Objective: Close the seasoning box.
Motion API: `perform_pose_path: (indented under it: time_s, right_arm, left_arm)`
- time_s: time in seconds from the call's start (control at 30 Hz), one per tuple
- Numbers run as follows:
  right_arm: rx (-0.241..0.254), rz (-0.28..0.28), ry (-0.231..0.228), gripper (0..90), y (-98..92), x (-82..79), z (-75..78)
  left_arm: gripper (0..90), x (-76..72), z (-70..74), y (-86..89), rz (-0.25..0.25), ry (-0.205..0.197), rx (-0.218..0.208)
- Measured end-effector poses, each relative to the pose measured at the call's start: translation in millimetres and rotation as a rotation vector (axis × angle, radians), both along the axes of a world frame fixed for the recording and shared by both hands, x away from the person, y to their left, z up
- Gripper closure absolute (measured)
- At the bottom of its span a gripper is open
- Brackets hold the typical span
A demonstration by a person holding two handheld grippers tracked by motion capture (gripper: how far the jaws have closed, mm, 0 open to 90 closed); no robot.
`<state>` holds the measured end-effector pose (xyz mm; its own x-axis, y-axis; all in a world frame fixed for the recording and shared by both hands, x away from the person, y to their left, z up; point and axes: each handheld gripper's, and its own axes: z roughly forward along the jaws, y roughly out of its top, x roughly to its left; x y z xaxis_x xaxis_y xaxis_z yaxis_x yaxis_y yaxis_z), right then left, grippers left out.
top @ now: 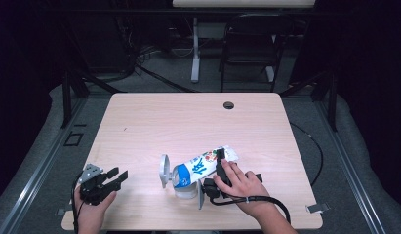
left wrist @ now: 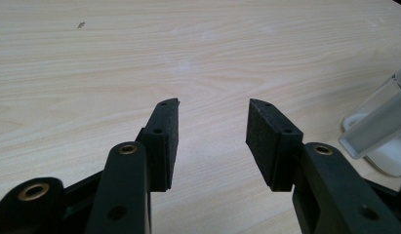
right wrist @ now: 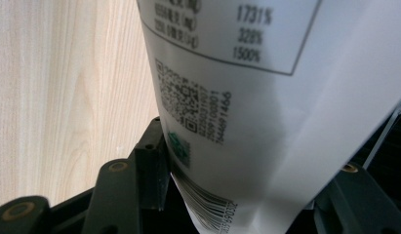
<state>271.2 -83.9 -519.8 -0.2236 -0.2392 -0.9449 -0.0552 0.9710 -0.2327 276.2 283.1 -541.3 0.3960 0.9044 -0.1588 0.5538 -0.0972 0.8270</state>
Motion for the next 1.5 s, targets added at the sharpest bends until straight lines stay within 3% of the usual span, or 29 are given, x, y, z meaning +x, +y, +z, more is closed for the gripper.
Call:
perform_pose_path:
  time_s: [1.5]
  right_arm:
    - [-0.04,0.016,-0.007,46.8,1.3,0.5,1.6]
  left_arm:
    - [55.8,0.2,-0.8,2.0,0.007,0.004,-0.003]
